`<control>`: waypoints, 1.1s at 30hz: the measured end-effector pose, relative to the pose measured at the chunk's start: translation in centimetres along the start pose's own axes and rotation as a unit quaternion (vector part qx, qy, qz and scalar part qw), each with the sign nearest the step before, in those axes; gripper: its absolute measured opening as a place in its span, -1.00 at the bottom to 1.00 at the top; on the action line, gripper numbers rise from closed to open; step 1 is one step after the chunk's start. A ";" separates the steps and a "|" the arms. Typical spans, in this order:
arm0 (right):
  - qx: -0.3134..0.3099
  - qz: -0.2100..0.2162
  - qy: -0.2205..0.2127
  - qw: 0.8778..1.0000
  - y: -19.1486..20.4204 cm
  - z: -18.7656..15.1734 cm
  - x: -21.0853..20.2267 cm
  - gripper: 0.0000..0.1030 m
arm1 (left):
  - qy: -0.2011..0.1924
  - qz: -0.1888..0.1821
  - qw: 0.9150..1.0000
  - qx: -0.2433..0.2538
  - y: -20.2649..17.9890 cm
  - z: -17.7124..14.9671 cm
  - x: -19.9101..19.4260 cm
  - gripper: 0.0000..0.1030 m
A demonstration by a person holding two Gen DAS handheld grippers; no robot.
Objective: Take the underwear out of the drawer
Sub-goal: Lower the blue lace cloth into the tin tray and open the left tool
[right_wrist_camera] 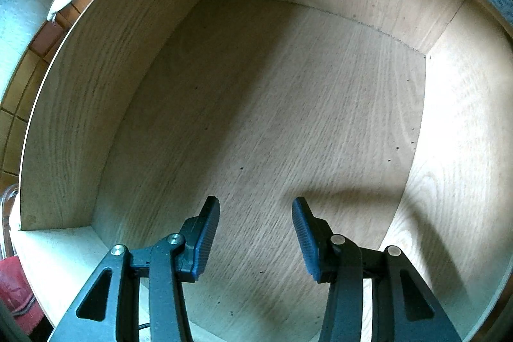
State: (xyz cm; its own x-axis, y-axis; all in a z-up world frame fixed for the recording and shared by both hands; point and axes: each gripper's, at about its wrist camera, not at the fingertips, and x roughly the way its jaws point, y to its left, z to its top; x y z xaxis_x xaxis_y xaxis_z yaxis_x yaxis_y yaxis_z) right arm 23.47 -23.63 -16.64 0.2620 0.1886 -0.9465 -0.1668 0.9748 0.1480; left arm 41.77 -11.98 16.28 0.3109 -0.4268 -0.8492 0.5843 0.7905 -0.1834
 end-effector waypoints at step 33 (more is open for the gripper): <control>0.000 0.016 -0.005 1.000 0.0 -0.4 0.1 -0.07 | 0.030 0.044 0.999 0.008 0.2 -2.2 9.4 -0.16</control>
State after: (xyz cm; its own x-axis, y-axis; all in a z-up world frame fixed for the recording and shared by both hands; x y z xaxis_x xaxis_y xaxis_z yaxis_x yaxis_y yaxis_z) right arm 23.09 -23.72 -16.85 0.2667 0.2216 -0.9380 -0.1749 0.9682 0.1790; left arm 43.20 -14.85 7.17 0.3172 -0.3285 -0.8897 0.5686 0.8166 -0.0988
